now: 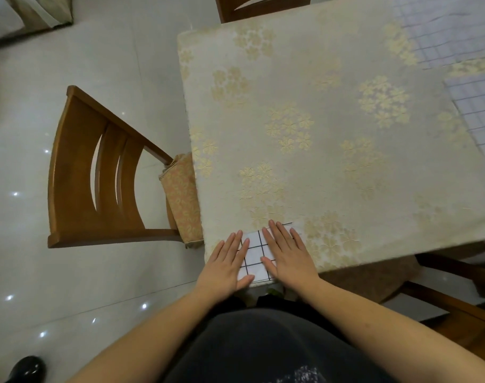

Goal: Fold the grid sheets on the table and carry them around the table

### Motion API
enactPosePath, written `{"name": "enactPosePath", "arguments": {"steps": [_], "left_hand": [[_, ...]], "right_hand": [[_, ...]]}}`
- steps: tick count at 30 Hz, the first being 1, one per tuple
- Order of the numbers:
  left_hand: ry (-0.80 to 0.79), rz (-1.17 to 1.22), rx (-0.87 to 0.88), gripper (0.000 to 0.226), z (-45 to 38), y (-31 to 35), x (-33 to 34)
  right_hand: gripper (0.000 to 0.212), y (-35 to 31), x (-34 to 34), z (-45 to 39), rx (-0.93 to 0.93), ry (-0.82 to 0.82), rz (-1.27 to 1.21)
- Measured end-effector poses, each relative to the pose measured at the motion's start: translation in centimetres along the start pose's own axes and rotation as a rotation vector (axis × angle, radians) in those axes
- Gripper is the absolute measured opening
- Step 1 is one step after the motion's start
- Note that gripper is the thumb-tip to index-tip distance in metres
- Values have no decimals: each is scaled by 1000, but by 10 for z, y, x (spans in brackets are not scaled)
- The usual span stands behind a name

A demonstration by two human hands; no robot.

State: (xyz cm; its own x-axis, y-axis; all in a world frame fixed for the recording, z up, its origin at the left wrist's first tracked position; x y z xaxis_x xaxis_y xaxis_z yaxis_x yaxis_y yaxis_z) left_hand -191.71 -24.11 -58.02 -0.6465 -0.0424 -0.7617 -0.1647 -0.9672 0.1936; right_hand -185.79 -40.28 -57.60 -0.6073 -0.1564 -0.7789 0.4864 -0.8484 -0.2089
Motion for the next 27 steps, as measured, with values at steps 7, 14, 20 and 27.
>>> {"name": "enactPosePath", "arguments": {"steps": [7, 14, 20, 27], "left_hand": [[-63, -11, 42, 82, 4, 0, -17], [43, 144, -199, 75, 26, -5, -74], [122, 87, -346, 71, 75, -15, -91], [175, 220, -463, 68, 140, -53, -78]], "right_hand": [[81, -4, -16, 0, -50, -17, -10], [64, -24, -73, 10, -64, 129, -133], [53, -60, -93, 13, -112, 96, -63], [52, -123, -94, 19, -222, 53, -15]]}}
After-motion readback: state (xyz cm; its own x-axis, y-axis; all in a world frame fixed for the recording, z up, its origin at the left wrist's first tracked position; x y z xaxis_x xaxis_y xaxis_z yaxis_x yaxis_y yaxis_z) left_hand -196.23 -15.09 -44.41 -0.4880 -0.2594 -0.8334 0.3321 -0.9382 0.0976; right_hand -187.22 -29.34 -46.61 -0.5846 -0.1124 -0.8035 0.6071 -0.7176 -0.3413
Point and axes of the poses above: each hand's wrist, its own z-axis away from the middle knuckle, its own x-axis out of the palm, y = z × x, the point moved 6 cm from there along -z, towards the middle knuckle, and after that the axes turned 12 degrees about -y, right-handed, at the moved point
